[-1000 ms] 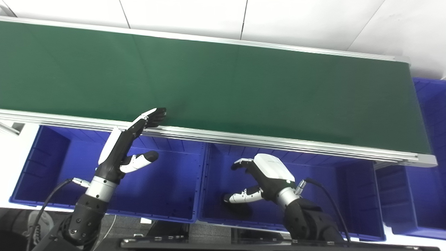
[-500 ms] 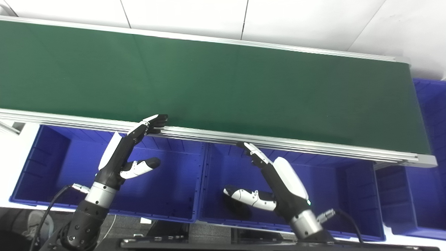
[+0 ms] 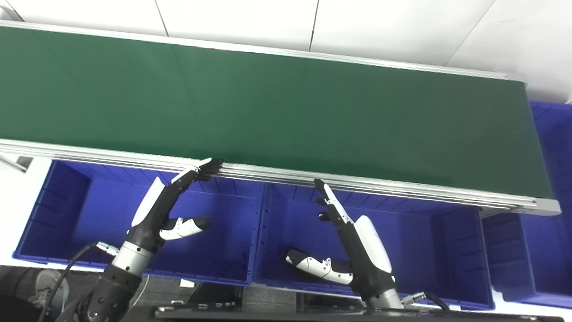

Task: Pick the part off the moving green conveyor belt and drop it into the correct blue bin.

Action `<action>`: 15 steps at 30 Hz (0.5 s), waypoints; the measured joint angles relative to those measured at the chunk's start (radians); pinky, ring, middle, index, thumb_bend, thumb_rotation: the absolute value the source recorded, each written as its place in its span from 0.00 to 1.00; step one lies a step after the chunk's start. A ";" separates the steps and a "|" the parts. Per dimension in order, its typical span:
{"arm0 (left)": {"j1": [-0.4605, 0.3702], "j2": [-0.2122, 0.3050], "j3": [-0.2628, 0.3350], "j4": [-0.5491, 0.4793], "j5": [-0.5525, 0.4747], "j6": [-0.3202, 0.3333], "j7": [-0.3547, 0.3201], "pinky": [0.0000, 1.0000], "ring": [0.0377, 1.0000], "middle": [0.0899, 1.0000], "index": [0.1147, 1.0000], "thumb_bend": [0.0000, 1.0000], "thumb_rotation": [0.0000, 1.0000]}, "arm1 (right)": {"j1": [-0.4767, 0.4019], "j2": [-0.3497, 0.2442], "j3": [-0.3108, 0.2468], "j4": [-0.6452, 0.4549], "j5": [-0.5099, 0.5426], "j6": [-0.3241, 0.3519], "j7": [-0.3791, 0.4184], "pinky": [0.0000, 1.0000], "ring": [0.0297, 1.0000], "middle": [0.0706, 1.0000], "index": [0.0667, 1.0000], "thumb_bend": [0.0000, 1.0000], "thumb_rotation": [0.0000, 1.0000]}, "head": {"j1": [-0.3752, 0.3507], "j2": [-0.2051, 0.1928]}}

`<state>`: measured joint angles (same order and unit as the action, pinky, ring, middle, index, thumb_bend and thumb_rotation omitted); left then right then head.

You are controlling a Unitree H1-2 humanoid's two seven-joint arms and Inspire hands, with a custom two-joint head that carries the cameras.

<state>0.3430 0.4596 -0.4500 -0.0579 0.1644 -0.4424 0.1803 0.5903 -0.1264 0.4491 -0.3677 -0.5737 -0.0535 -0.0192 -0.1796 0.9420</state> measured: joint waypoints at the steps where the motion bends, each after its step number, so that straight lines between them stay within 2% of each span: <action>1: 0.003 0.006 -0.011 0.000 0.001 0.000 0.003 0.81 0.84 0.85 0.84 0.77 0.86 | -0.004 0.000 -0.001 0.011 0.003 -0.001 0.000 0.83 0.93 0.99 1.00 0.79 0.62 | 0.009 -0.012; 4: 0.018 0.015 -0.034 0.000 0.016 0.000 0.012 0.81 0.84 0.85 0.84 0.77 0.85 | -0.018 -0.001 -0.003 0.056 0.007 -0.006 -0.003 0.86 0.95 1.00 1.00 0.79 0.62 | 0.015 -0.028; 7: 0.023 0.019 -0.054 0.009 0.022 0.000 0.029 0.82 0.84 0.85 0.84 0.78 0.86 | -0.032 -0.002 -0.004 0.092 0.007 -0.008 -0.004 0.87 0.97 1.00 1.00 0.78 0.63 | 0.012 -0.077; 9: 0.020 0.024 -0.076 0.028 0.022 0.000 0.047 0.82 0.84 0.85 0.85 0.78 0.86 | -0.046 -0.002 -0.003 0.110 0.006 -0.010 -0.005 0.86 0.97 1.00 1.00 0.78 0.62 | 0.011 -0.080; 11: 0.014 0.033 -0.094 0.045 0.024 0.000 0.064 0.82 0.84 0.86 0.85 0.78 0.86 | -0.057 -0.001 -0.002 0.126 0.007 -0.018 -0.010 0.85 0.98 1.00 1.00 0.78 0.62 | -0.001 -0.120; 13: 0.006 0.046 -0.113 0.061 0.024 0.000 0.088 0.82 0.85 0.86 0.85 0.78 0.85 | -0.065 0.000 -0.002 0.155 0.011 -0.041 -0.021 0.85 0.98 1.00 1.00 0.79 0.61 | -0.001 -0.120; 15: -0.011 0.053 -0.136 0.094 0.024 0.000 0.116 0.83 0.85 0.87 0.86 0.79 0.85 | -0.073 0.002 -0.002 0.202 0.018 -0.057 -0.032 0.85 0.98 1.00 1.00 0.80 0.58 | -0.009 -0.166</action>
<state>0.3323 0.5126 -0.5862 0.0359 0.1886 -0.4427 0.2959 0.5171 -0.1247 0.4470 -0.1661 -0.5562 -0.1104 -0.0514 -0.1886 0.7764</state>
